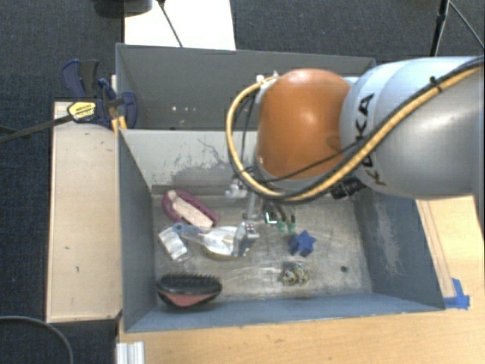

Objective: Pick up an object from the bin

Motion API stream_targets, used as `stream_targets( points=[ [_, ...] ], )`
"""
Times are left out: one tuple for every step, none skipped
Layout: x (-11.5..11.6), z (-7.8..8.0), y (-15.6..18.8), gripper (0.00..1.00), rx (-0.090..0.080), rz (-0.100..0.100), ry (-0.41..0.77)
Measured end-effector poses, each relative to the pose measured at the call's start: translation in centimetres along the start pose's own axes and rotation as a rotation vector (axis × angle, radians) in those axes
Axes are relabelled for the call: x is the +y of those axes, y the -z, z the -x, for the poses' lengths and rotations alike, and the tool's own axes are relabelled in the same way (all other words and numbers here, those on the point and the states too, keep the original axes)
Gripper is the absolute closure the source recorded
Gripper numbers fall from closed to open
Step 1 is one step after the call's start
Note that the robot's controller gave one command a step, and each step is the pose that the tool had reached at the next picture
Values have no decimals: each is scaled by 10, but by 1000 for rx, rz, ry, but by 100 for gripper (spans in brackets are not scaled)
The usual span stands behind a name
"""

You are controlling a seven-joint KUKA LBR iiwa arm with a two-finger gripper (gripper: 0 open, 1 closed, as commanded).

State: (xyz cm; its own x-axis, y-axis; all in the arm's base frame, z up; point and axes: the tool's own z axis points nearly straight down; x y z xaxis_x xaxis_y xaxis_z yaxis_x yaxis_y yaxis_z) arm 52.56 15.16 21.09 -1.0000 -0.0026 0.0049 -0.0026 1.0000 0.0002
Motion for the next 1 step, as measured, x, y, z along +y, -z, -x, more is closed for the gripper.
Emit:
stream_targets(
  points=[
    [7,29,-115,0,-26,5,305]
  ],
)
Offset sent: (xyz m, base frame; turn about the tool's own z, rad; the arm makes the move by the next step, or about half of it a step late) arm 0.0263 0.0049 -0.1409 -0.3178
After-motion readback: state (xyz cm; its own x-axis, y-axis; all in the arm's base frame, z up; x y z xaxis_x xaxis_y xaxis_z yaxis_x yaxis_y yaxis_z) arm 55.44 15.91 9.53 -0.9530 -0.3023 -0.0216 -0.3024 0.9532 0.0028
